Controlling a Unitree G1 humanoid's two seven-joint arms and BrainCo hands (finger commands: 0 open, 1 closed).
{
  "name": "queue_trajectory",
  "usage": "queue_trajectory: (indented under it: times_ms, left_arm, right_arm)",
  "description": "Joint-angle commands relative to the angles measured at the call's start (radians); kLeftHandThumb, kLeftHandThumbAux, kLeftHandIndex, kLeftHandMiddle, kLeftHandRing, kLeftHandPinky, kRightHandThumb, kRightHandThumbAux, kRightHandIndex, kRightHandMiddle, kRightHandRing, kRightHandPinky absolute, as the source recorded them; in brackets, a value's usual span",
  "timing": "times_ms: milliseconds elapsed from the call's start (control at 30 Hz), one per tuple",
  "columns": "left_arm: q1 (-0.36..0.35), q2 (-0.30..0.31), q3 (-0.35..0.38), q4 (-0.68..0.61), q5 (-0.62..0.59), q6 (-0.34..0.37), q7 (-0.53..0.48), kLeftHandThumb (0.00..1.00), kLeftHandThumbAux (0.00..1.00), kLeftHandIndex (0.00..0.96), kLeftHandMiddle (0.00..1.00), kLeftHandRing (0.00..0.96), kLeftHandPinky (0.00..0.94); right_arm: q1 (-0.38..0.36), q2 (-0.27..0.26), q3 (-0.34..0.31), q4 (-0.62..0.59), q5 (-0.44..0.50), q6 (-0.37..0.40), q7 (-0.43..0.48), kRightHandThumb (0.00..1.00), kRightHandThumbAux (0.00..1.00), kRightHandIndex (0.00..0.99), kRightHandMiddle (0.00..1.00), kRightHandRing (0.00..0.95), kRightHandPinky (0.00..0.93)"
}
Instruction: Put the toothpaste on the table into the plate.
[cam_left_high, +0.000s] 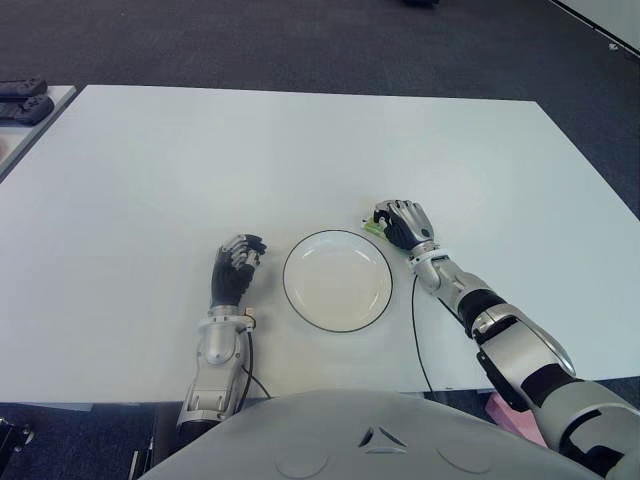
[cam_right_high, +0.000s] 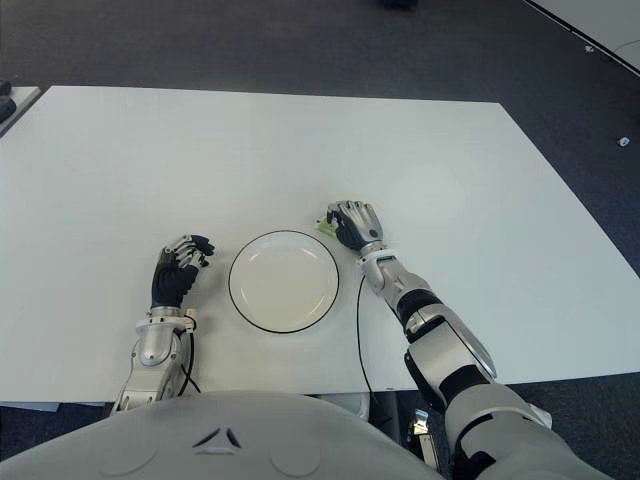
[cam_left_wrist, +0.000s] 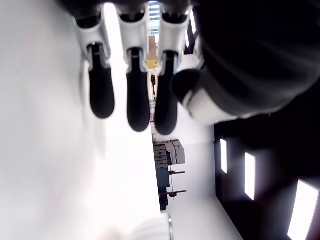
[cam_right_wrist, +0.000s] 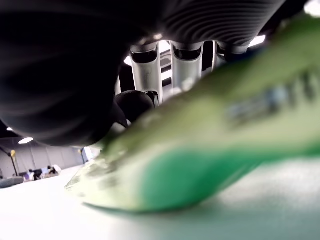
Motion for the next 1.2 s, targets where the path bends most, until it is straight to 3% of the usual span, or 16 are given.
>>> queue_trajectory:
  times_ms: [33,467,767,1200]
  left_arm:
    - [0.010,0.004,-0.002,0.024,0.007,0.016,0.006,0.710,0.723,0.425,0.473,0.472,0.477]
    - [0.008,0.000,0.002,0.027,0.010,0.009,0.013,0.710,0.724,0.425,0.478,0.479,0.488]
    - [0.010,-0.001,0.003,0.023,0.012,0.011,0.013,0.712,0.723,0.425,0.479,0.475,0.481]
    - [0.015,0.002,0.002,0.032,0.009,-0.017,0.007,0.712,0.723,0.425,0.475,0.471,0.482]
  right_arm:
    - [0.038,-0.006,0.007,0.000,-0.009,-0.012,0.017,0.848,0.681,0.396,0.555,0.872,0.882]
    - [0.061,-0.044,-0.032,-0.099,0.004,-0.051,-0.020,0.846,0.681,0.396,0.552,0.861,0.863]
    - [0.143,-0.067,-0.122,-0.332,0.054,-0.054,0.009,0.847,0.682,0.395,0.551,0.862,0.871]
    - [0.239,-0.076,-0.207,-0.542,0.074,-0.013,0.102,0.848,0.681,0.394,0.551,0.868,0.874]
